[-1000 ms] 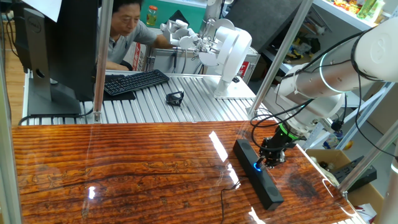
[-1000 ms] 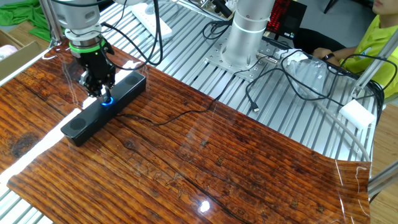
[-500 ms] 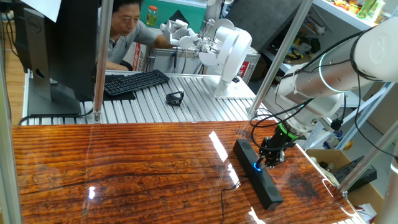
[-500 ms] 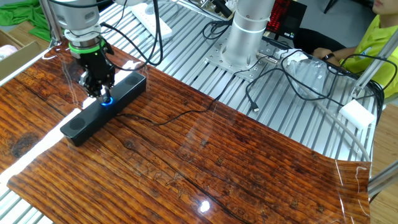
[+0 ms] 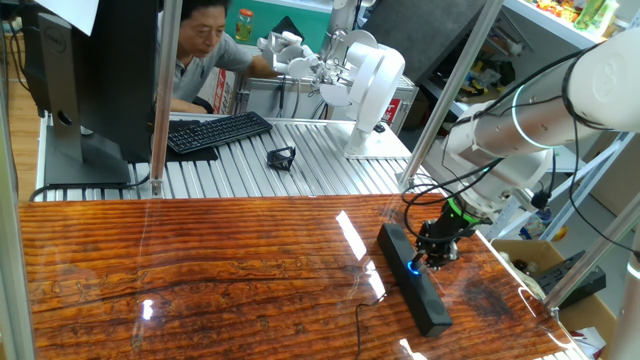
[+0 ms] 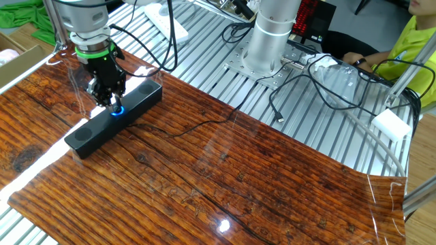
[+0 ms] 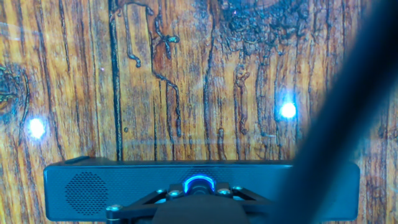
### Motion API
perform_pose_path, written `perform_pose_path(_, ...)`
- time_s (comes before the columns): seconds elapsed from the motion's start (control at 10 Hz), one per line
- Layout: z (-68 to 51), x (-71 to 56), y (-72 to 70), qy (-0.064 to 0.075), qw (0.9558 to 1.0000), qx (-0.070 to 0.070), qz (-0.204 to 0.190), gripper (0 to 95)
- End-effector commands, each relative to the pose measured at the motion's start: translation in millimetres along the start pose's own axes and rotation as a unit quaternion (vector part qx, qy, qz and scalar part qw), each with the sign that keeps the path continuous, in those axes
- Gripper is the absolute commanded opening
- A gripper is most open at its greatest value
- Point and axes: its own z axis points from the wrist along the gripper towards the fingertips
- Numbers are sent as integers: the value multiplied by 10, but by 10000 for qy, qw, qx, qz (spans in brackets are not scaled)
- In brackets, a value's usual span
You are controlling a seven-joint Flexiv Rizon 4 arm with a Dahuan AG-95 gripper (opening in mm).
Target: Turn the knob to decrease the volume of the speaker
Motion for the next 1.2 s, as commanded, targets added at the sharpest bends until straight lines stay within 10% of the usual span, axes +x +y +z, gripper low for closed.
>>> perform_pose_path(0.1,-18,7,-14,56,10000,-5,-56,0)
perform_pose_path(1.2,8,6,-23,116,9999,-89,-43,0)
